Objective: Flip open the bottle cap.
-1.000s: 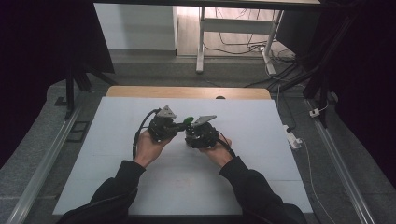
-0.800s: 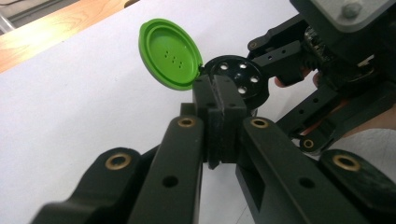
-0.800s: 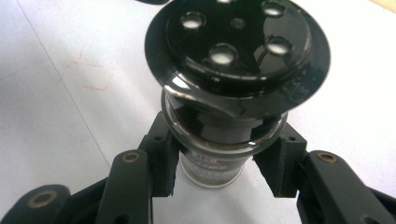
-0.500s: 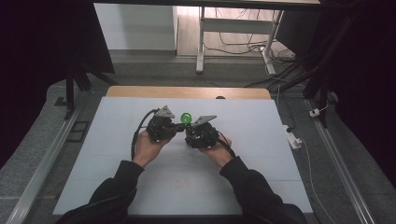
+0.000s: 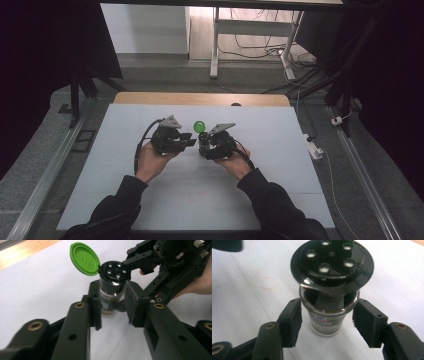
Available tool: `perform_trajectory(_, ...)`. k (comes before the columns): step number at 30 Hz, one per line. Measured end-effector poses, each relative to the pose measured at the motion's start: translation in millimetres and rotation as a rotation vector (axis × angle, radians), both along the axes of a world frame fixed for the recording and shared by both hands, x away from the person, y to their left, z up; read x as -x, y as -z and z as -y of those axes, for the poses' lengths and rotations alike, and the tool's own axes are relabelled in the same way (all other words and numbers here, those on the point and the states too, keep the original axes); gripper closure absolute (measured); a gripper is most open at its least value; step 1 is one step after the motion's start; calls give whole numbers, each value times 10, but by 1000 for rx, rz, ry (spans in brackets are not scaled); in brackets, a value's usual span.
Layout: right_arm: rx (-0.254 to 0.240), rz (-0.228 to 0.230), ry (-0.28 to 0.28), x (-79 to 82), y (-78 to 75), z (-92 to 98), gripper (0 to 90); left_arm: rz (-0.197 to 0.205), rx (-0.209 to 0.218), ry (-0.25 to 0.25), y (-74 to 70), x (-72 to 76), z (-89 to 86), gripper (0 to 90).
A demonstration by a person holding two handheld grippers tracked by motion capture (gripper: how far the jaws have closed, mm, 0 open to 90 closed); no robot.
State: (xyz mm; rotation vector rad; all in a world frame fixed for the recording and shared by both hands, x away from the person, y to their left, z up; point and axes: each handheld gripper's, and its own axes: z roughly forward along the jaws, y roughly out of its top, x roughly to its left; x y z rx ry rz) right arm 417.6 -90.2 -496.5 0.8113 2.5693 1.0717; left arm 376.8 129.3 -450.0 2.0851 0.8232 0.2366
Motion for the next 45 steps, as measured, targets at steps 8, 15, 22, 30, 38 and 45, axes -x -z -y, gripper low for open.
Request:
perform_trajectory(8,-6,-21,-13,67,-52,44,318,-30,13,6,-12,90,-82,472)
perform_trajectory(15,-6,-30,-10,156,-98,95,279,-51,19,15,8,174,-148,313)
perform_trajectory(22,-25,-58,-24,226,-157,194,217,-72,19,-5,15,280,-213,182)
perform_trajectory(30,-44,-75,-55,379,-248,278,139,-87,52,-6,-7,472,-342,110)
perform_trajectory(38,-59,-82,-78,618,-337,411,58,-93,79,-31,-2,688,-534,55)
perform_trajectory(45,-83,-90,-76,776,-396,565,24,-82,50,-52,29,893,-671,12)
